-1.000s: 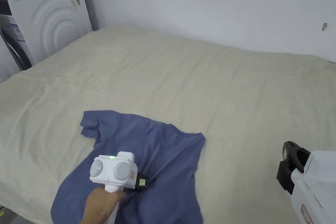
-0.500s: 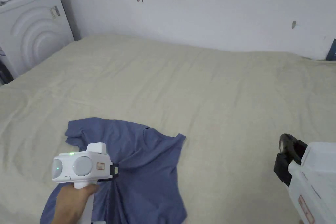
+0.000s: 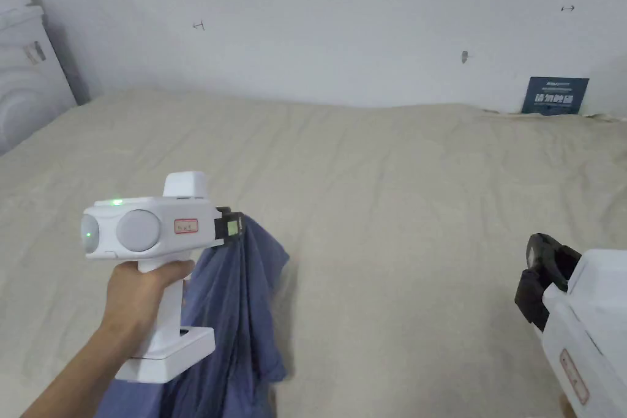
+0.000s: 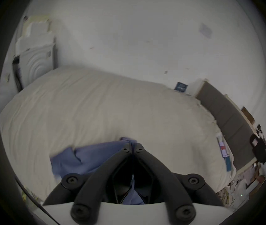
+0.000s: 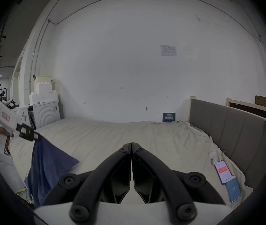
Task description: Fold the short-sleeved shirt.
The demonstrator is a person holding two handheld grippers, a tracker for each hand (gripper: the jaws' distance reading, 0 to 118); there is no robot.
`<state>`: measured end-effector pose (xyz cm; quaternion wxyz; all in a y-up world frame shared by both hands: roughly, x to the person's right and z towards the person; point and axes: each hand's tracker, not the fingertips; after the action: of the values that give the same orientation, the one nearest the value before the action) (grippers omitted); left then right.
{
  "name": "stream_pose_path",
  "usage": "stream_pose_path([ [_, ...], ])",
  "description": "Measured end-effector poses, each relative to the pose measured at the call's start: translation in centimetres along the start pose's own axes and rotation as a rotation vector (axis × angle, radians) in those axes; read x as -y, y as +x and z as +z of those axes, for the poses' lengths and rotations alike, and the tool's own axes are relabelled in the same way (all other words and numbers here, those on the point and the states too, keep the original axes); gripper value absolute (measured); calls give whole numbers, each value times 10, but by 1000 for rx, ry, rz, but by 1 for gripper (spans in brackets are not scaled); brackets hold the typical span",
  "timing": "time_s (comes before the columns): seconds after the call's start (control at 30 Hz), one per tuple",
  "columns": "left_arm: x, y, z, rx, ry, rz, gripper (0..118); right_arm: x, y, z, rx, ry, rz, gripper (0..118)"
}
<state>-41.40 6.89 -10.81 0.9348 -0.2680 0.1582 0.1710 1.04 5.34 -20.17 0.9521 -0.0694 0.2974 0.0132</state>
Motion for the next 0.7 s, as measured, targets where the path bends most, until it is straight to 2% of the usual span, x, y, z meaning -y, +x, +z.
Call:
stream_pose_path([
  [0.2, -26, 101, -7, 184, 62, -162, 0, -6, 28, 23, 78, 29, -11, 0],
  [0.4, -26, 177, -17, 381, 53, -205, 0, -11, 52, 41, 152, 51, 4, 0],
  [0.6, 3, 214, -40, 468, -27, -208, 0, -12, 65, 56, 207, 51, -2, 0],
  [0.7, 30, 217, -58, 460, -97, -214, 0, -8, 70, 60, 223, 41, -3, 0],
])
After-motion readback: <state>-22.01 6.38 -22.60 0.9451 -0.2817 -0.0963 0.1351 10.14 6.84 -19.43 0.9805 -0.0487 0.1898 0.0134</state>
